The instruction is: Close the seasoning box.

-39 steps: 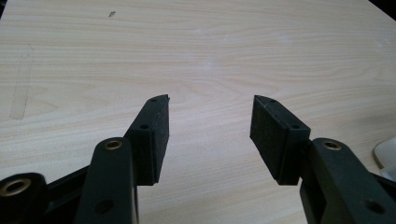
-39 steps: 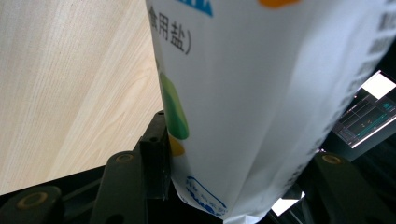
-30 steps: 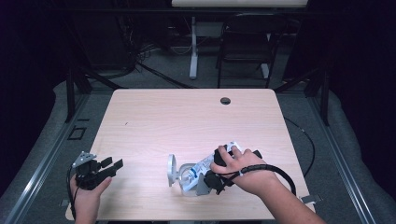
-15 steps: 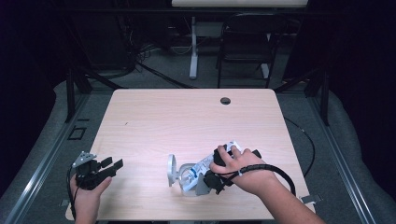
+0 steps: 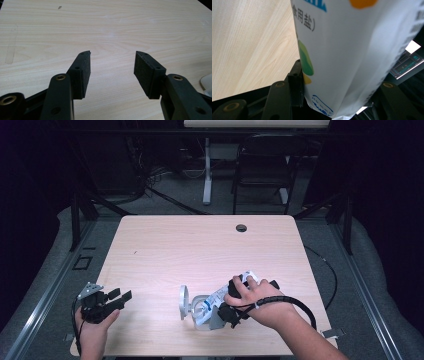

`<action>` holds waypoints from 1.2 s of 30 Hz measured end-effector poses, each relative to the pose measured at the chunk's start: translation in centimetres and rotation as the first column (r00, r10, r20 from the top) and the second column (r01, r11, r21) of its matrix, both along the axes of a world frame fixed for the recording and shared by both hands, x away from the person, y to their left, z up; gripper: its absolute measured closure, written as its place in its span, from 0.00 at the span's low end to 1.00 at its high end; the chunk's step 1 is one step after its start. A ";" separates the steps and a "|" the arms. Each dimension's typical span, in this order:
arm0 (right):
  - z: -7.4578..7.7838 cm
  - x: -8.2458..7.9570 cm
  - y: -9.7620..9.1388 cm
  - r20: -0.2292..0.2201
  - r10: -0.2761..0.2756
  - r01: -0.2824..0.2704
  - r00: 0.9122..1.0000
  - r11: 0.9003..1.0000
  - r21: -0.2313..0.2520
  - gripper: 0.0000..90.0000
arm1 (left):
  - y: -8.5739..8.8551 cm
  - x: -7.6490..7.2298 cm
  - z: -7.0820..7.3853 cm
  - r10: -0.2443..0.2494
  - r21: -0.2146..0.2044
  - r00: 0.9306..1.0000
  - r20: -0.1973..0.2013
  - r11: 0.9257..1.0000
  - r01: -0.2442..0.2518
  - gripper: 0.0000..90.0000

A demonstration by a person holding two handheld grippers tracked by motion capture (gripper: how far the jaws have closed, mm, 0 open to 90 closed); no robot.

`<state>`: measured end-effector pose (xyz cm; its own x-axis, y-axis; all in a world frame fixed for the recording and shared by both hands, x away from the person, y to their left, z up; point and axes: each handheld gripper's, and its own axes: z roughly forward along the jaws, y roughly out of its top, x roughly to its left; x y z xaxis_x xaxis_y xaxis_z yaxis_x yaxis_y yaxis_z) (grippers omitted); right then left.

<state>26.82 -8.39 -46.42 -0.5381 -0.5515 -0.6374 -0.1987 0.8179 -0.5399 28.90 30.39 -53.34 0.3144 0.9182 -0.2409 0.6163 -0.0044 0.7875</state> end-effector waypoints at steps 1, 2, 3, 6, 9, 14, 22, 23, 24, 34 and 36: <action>0.0 0.0 0.0 0.002 -0.001 0.001 1.000 1.000 -0.003 0.56 | 0.0 0.0 0.0 0.001 -0.001 1.000 0.000 1.000 -0.001 0.53; 0.0 0.0 0.0 0.003 -0.001 0.001 1.000 1.000 -0.004 0.56 | 0.0 0.0 0.0 0.001 0.000 1.000 -0.001 1.000 -0.001 0.53; 0.0 0.0 0.0 0.003 0.000 0.000 1.000 1.000 -0.003 0.56 | 0.0 0.0 0.0 0.001 0.000 1.000 -0.001 1.000 -0.001 0.53; 0.0 0.0 0.0 0.001 -0.001 0.001 1.000 1.000 0.000 0.57 | 0.0 0.0 0.0 0.003 -0.001 1.000 0.001 1.000 -0.003 0.53; 0.0 0.0 0.0 0.004 -0.001 0.001 1.000 1.000 -0.003 0.57 | 0.0 0.0 -0.1 0.004 0.000 1.000 -0.002 1.000 -0.004 0.53; 0.0 0.0 0.1 0.007 -0.002 0.002 1.000 1.000 -0.007 0.57 | 0.1 0.0 0.0 0.001 0.002 1.000 -0.006 1.000 -0.001 0.53; 0.0 0.0 0.1 0.012 0.000 0.001 1.000 1.000 -0.013 0.57 | 0.1 0.0 0.0 0.001 0.002 1.000 -0.008 1.000 -0.001 0.53; 0.0 0.0 0.1 0.012 0.000 0.001 1.000 1.000 -0.013 0.57 | 0.1 0.0 0.0 0.001 0.002 1.000 -0.008 1.000 -0.001 0.53; 0.0 0.0 0.1 0.012 -0.001 0.001 1.000 1.000 -0.013 0.57 | 0.1 0.0 0.0 0.001 0.002 1.000 -0.007 1.000 -0.001 0.53; -0.1 -0.1 0.1 0.012 0.005 -0.005 1.000 1.000 -0.009 0.58 | 0.1 0.0 -0.1 0.001 0.001 1.000 -0.006 1.000 -0.001 0.53; -0.1 -0.1 0.1 0.013 0.006 -0.005 1.000 1.000 -0.010 0.58 | 0.1 0.0 -0.1 0.003 0.000 1.000 -0.007 1.000 -0.003 0.53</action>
